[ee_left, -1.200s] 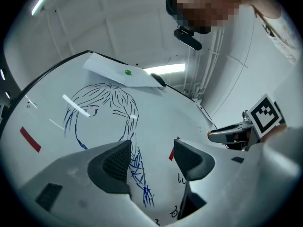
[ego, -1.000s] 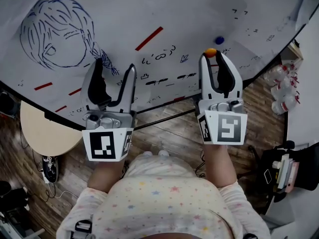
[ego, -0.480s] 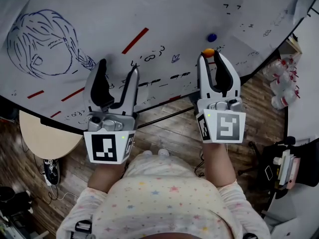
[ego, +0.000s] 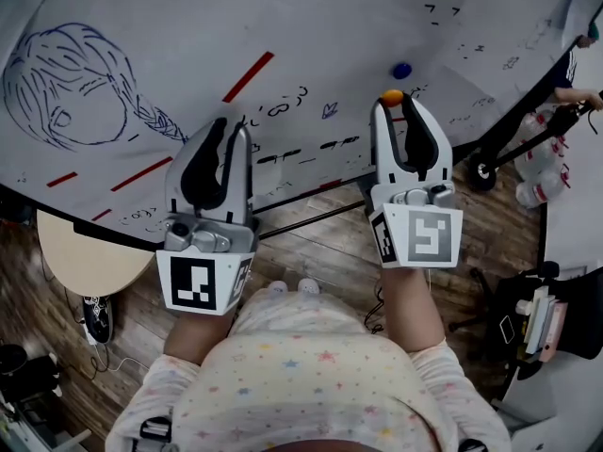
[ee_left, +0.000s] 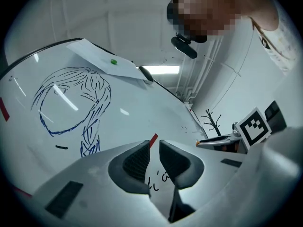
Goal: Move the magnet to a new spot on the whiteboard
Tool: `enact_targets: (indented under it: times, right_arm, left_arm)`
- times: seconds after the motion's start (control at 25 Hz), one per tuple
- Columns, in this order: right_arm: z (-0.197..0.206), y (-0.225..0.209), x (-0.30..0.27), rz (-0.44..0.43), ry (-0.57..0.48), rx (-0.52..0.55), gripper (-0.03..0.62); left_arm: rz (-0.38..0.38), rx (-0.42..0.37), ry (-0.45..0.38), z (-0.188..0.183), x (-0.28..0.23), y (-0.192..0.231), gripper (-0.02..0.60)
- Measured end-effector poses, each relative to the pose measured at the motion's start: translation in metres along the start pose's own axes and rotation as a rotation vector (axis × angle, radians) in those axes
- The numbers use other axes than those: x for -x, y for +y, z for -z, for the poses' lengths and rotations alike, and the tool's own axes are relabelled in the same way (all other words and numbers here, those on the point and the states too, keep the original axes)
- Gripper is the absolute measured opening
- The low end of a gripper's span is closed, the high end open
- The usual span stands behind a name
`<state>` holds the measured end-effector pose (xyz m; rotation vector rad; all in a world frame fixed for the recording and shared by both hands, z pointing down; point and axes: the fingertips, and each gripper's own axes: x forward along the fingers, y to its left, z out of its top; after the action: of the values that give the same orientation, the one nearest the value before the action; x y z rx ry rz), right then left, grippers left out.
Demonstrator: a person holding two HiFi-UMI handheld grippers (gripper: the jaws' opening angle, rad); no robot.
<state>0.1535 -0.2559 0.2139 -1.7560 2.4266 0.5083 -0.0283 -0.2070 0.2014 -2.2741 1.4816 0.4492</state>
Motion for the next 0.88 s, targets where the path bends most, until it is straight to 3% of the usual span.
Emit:
enact_targets:
  times: [0.88]
  right_arm:
    - [0.015,0.015,-0.022,-0.049,0.019,-0.012,0.121]
  left_arm:
    - [0.015,0.004,0.010,0.009,-0.003,0.004,0.043]
